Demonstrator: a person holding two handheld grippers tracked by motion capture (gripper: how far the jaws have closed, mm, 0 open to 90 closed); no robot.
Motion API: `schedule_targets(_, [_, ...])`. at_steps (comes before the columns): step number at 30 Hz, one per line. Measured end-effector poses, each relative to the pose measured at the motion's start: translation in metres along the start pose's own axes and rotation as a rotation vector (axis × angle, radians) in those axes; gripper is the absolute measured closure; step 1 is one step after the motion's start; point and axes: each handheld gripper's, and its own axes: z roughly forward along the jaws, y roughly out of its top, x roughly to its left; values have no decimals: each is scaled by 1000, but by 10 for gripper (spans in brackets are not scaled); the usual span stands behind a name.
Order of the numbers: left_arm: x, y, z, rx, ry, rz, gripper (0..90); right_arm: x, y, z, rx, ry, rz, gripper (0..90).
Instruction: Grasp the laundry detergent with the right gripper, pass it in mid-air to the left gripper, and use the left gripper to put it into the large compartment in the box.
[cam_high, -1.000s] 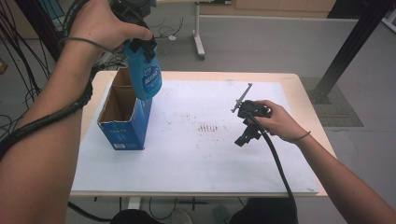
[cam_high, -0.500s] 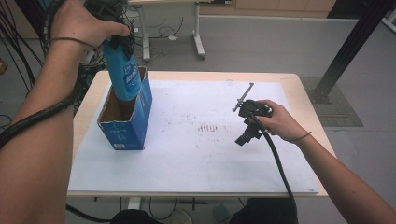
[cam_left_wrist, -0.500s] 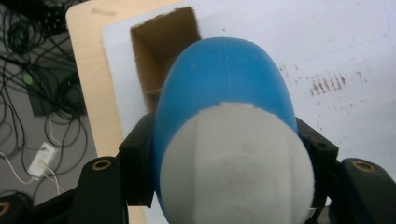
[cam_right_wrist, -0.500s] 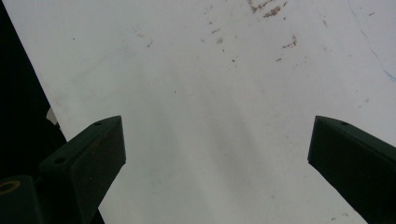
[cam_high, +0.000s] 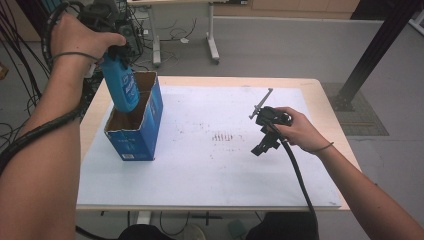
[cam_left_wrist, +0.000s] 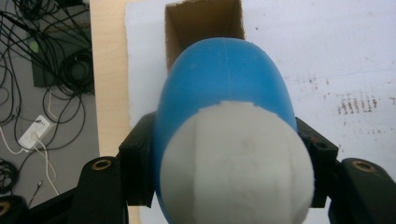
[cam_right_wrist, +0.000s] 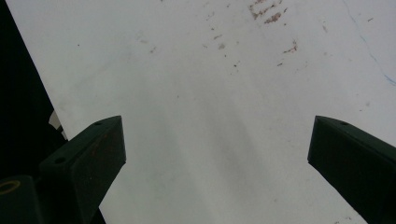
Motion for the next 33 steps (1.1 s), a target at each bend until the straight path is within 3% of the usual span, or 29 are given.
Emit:
schedule_targets(14, [4,-7,33,16,0,-16,376,0,2,4,3,9,1,40])
schedule_targets(21, [5,-11,52,17,-23,-15,376,-1,2,5,-3,10,6,40])
schedule_targets(33, [2,-17,80,35,-13,-15,376,-4,0,8,1,21,17,42])
